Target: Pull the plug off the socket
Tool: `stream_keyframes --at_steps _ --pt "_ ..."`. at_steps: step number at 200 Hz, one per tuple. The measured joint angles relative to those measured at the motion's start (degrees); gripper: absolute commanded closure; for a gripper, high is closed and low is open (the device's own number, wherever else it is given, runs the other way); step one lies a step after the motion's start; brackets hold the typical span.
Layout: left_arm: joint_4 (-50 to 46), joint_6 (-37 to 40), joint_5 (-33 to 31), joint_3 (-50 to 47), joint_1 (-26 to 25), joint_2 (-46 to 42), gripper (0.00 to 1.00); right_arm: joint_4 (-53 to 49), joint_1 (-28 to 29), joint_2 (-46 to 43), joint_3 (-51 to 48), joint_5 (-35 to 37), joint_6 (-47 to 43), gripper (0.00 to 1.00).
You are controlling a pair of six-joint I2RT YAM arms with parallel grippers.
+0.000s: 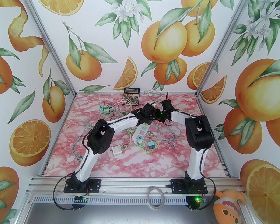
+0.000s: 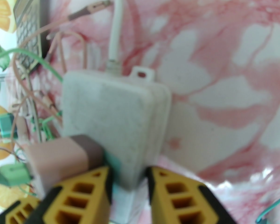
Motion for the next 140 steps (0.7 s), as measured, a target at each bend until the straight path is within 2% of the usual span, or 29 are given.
stream_keyframes --at_steps 59,90,140 --pt "-0.6 -5.8 8.8 0.0 3.8 -0.9 0.84 -0.3 0.2 -0.2 0.0 1.0 -0.8 0.70" --pt "-1.2 -5.9 9.2 0.0 4.0 -3.2 0.84 -0.3 0.2 -0.2 0.0 1.2 -0.9 0.69" --pt "-2.6 -3.8 6.0 1.4 1.7 -4.8 0.84 -0.3 0.5 -0.3 0.0 1.6 -1.0 0.66"
